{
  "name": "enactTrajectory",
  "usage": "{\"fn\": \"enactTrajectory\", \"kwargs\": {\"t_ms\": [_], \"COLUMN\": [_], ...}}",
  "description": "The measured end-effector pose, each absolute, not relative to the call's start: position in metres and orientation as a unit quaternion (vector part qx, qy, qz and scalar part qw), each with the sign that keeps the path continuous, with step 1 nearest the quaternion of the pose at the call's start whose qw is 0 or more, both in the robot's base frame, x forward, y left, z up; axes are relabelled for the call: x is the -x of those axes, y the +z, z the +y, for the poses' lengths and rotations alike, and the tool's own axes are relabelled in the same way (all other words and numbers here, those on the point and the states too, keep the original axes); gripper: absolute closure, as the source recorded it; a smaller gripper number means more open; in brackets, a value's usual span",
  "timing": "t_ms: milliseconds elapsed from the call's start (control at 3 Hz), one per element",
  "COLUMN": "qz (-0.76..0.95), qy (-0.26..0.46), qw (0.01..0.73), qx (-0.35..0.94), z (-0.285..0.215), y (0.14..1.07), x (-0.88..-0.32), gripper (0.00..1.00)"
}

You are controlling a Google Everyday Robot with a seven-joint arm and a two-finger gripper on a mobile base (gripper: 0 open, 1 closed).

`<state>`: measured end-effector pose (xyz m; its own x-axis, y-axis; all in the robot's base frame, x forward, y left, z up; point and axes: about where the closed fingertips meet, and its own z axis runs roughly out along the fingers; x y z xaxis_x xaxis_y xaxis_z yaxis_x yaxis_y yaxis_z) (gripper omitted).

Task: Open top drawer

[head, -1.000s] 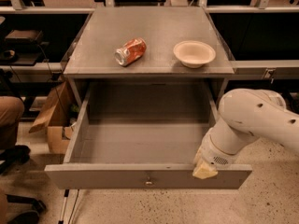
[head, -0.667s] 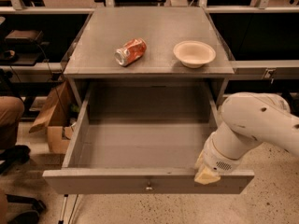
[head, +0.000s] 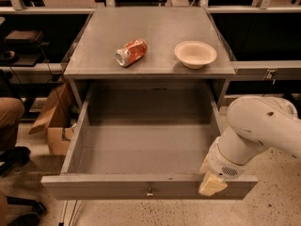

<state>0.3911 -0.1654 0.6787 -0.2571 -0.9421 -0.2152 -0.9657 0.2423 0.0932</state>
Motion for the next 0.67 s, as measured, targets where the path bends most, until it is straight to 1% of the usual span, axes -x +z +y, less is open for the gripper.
{"fn": "enactTrajectory", "kwargs": {"t_ms": [333, 667], "qz": [0.782, 0.782], "qy": [0.107, 0.107], "qw": [0.059, 0.059], "qx": [0.611, 0.612], "z": [-0.1629, -0.1628], "y": [0.6776, 0.6775], "x": [-0.3902, -0.3901], "gripper": [0.00, 0.00]}}
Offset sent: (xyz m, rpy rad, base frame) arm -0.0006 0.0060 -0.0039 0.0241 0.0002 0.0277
